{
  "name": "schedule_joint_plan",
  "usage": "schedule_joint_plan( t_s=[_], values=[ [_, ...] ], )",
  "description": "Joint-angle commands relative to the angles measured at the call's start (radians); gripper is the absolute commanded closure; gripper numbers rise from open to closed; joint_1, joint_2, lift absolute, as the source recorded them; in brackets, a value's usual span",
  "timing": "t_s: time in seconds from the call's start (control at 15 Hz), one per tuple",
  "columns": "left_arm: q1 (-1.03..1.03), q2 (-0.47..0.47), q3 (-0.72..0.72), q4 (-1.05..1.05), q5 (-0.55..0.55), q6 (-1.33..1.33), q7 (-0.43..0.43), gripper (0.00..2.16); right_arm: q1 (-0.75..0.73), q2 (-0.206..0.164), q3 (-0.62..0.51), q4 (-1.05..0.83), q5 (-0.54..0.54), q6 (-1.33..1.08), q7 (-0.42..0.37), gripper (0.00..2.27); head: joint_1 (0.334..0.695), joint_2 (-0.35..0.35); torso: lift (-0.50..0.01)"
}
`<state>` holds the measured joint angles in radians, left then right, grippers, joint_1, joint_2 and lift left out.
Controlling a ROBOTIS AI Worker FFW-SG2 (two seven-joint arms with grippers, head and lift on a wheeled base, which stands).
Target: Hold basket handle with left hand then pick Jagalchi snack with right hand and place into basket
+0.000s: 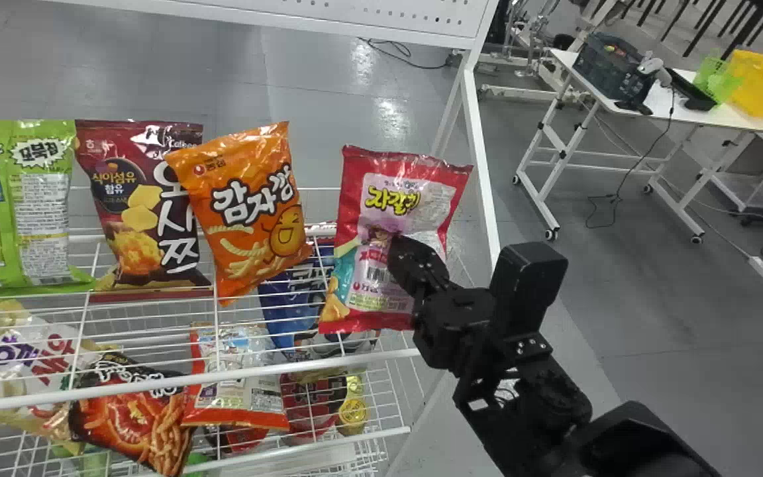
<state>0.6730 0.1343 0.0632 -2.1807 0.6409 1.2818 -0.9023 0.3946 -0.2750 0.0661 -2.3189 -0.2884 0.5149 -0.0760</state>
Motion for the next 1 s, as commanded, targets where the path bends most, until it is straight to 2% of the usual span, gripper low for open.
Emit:
schedule_joint_plan(
  t_s=[0.0, 0.13, 0.2, 0.47, 0.53, 0.73, 0.93],
  values=[
    [0.007, 0.004, 0.003, -0.018, 0.002, 0.006, -0.001, 1.21, 0.073, -0.013, -0.023, -0.128, -0.018, 0.147, 0.004, 2.24, 0.695, -0.321, -0.010],
    [0.007, 0.002, 0.001, -0.019, 0.002, 0.006, -0.004, 1.21, 0.121, -0.027, -0.049, -0.205, -0.047, 0.279, 0.010, 2.24, 0.695, -0.329, -0.010],
    [0.008, 0.001, 0.001, -0.019, 0.002, 0.006, -0.004, 1.21, 0.147, -0.039, -0.091, -0.240, -0.107, 0.350, 0.022, 2.24, 0.695, -0.333, -0.010],
    [0.007, -0.005, 0.001, -0.016, 0.002, 0.003, 0.003, 1.21, 0.221, -0.087, -0.213, -0.369, -0.224, 0.589, 0.065, 2.24, 0.695, -0.350, -0.010],
    [0.007, -0.008, 0.000, -0.018, 0.002, -0.003, 0.005, 1.21, 0.225, -0.089, -0.243, -0.393, -0.261, 0.675, 0.070, 2.24, 0.695, -0.350, -0.010],
    [0.008, -0.024, -0.009, -0.019, -0.004, -0.003, 0.014, 1.21, 0.236, -0.087, -0.269, -0.453, -0.262, 0.933, 0.120, 2.24, 0.695, -0.350, -0.010],
    [0.008, -0.030, -0.009, -0.021, -0.006, -0.003, 0.017, 1.21, 0.253, -0.084, -0.256, -0.476, -0.276, 1.057, 0.134, 2.24, 0.695, -0.350, -0.010]
  ],
)
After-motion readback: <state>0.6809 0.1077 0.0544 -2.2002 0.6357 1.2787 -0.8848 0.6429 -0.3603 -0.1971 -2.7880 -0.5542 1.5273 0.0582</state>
